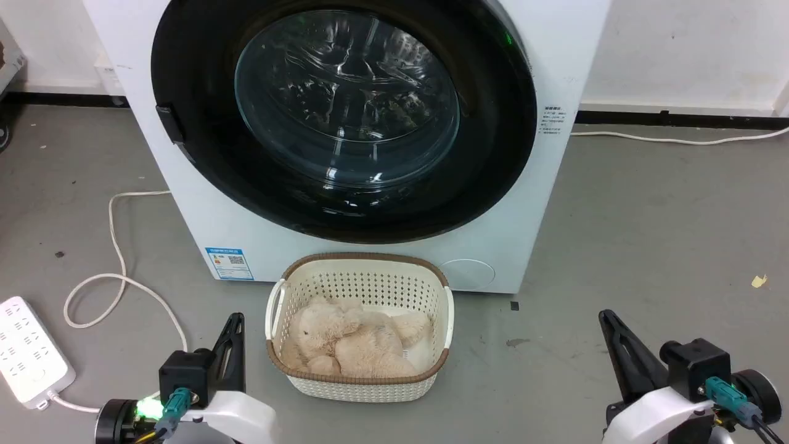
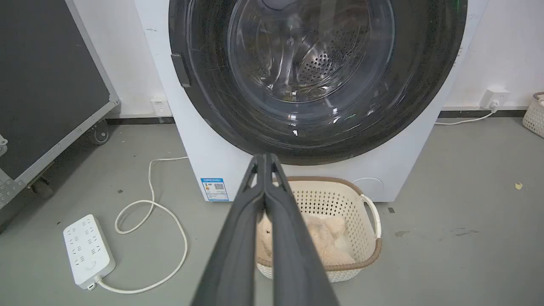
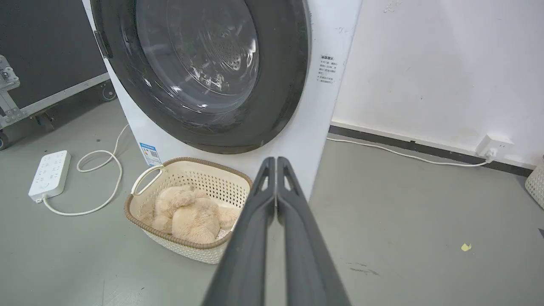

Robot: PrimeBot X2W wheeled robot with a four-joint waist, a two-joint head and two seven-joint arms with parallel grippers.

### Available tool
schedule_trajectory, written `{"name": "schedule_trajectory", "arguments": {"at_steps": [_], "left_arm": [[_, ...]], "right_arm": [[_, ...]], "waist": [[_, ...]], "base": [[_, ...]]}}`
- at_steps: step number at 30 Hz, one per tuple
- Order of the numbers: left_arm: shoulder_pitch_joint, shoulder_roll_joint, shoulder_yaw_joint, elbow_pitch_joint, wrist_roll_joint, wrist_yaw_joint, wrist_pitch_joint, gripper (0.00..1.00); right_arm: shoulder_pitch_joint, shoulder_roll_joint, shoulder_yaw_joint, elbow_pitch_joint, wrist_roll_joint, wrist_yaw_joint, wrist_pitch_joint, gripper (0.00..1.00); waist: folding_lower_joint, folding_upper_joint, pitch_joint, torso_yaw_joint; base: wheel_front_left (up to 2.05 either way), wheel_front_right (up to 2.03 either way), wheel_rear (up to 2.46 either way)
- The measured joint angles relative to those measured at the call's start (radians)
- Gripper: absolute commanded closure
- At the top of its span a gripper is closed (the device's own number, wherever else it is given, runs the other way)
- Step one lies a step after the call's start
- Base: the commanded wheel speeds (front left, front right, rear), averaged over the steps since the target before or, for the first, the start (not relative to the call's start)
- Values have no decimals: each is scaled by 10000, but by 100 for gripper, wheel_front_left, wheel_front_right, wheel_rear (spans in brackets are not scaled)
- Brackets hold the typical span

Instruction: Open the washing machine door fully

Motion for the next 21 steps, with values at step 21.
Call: {"name": "schedule_trajectory", "arguments": {"at_steps": [21], "left_arm": [[-1, 0, -2, -2, 0, 0, 2, 100]], "right_arm": [[0, 0, -6, 0, 0, 0, 0, 100]], "waist": [[0, 0, 0, 0]], "base": [[0, 0, 0]]}}
